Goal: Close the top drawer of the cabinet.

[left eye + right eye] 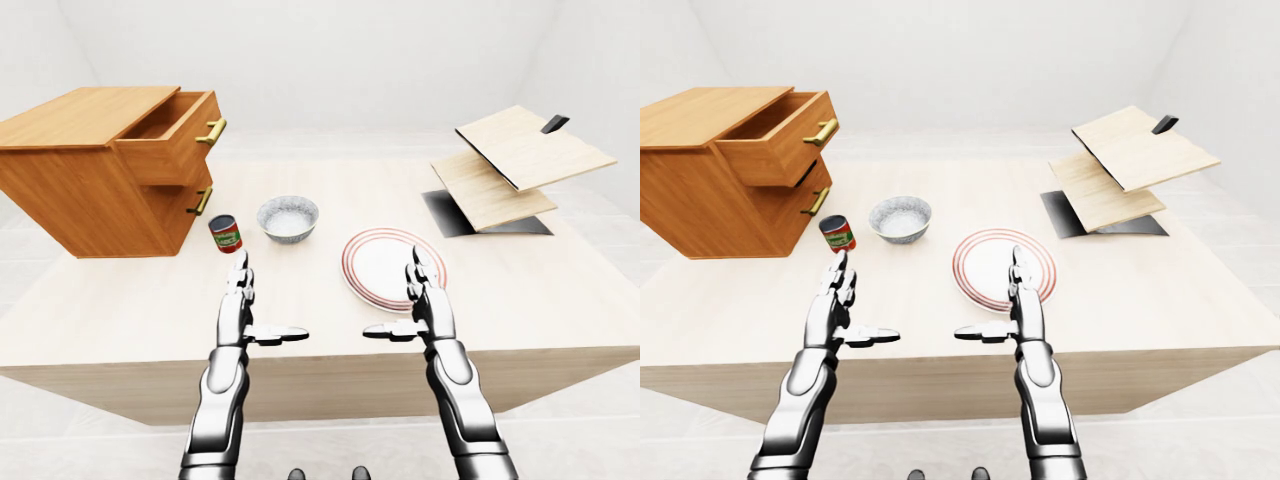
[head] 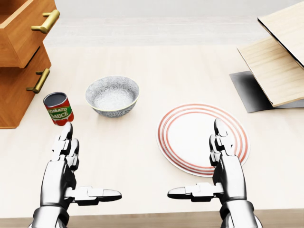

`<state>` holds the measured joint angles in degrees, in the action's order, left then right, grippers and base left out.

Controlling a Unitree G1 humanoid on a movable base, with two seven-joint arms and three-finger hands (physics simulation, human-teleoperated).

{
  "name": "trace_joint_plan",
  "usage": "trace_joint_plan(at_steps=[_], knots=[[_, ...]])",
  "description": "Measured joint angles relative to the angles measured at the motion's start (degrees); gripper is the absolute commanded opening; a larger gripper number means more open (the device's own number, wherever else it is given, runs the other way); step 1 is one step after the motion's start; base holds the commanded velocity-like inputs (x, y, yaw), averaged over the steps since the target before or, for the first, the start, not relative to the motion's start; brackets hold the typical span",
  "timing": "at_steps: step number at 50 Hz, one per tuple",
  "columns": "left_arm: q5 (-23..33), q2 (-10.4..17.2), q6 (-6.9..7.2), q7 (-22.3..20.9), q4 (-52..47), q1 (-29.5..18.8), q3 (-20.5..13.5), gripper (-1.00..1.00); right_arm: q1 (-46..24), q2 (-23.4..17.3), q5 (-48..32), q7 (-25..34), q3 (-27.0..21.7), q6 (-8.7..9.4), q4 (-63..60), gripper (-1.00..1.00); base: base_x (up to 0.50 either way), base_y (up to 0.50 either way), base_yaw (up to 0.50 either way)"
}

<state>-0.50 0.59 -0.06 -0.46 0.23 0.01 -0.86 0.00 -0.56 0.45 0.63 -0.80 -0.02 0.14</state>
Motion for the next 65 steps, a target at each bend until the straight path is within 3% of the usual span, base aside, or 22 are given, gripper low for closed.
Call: trace_joint_plan(at_steps=[16,19,24,45,65], knots=[[-1.12,0.48,0.46,-1.56,-0.30,-0.03,-1.13,1.00,0.74,-0.29,0.95,1.06,-1.02,1.39,-2.72,1.00,0.00,0.00,0.00],[-1.13,0.56,1.60,-1.70,-2.15,0.30,-1.11,1.00,1.16,-0.29,1.49,1.06,-1.33,2.52,-4.82,1.00,0.00,0.00,0.00],[-2.52,0.21,5.06,-1.29,-6.96,0.39,-1.62,1.00,1.62,-0.65,2.26,1.45,-1.84,5.02,-8.29,1.00,0.00,0.00,0.00],[-7.34,1.01,5.06,0.98,-26.33,-2.91,-3.60,1.00,-1.20,-2.62,1.68,1.92,-5.02,5.02,-25.70,1.00,0.00,0.00,0.00],[-11.27,3.28,5.06,2.92,-34.87,-7.98,-7.99,1.00,-4.97,-4.53,2.46,2.60,-9.44,5.02,-35.14,1.00,0.00,0.00,0.00]])
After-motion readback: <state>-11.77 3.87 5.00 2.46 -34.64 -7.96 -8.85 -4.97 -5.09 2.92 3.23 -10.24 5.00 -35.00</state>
